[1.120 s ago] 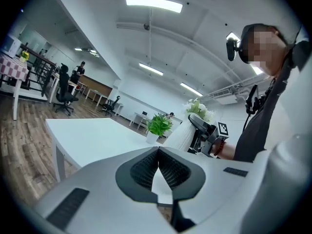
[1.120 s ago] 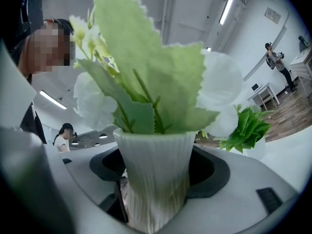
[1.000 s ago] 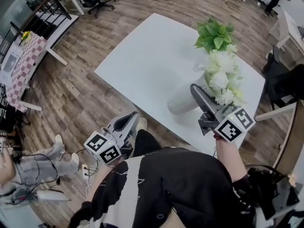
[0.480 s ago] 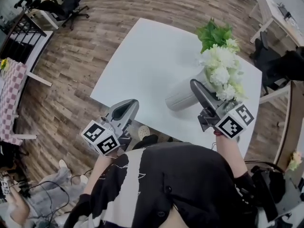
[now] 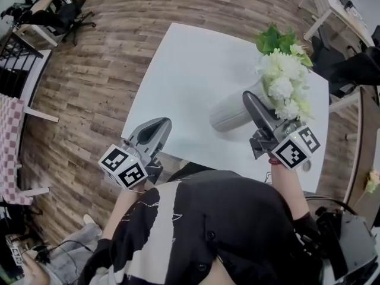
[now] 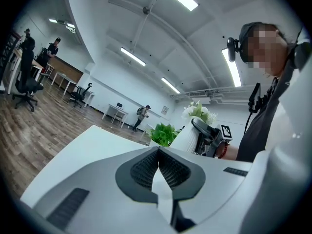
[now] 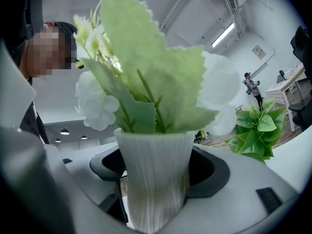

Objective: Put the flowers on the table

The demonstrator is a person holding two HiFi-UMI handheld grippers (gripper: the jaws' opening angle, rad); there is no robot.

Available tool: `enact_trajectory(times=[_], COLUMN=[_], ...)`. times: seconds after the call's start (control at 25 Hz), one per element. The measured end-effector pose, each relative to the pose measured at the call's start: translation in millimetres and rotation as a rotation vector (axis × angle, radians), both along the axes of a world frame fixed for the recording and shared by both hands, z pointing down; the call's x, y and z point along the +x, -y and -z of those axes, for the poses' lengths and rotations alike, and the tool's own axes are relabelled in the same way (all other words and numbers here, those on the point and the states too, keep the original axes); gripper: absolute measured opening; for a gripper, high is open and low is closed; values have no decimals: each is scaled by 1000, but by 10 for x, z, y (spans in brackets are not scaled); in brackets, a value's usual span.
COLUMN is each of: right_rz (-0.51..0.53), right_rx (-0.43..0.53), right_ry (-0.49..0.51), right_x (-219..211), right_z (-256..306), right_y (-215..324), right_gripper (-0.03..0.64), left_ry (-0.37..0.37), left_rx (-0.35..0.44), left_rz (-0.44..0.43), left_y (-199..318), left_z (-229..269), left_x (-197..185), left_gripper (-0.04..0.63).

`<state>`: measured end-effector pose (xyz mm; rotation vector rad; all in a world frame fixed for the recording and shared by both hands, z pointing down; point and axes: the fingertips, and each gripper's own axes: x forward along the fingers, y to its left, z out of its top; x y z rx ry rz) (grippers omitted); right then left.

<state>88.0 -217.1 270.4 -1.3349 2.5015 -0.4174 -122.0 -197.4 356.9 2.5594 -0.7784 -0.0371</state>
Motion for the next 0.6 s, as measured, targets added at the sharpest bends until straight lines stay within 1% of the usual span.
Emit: enact_trajectory(times=[0.16, 0.36, 0.48, 0.6], right_rz=[-36, -76, -78, -81], right_rx=[-17, -23, -40, -50], right_ry=[-16, -41, -49, -39], right_x=[-140, -294, -358, -415], right_z=[-50, -32, -94, -169], right_y=[58, 122, 182, 331], right_gripper=[357, 357, 357, 357], left_ry=[-8, -32, -36, -22], left_rx=[-6, -22, -36, -46], left_rz=[-24, -25, -32, -58], left_y=[150, 266, 262, 293], left_z=[-39, -67, -122, -196], left_x=[-134, -292, -322, -293], left_gripper=[12, 12, 12, 12])
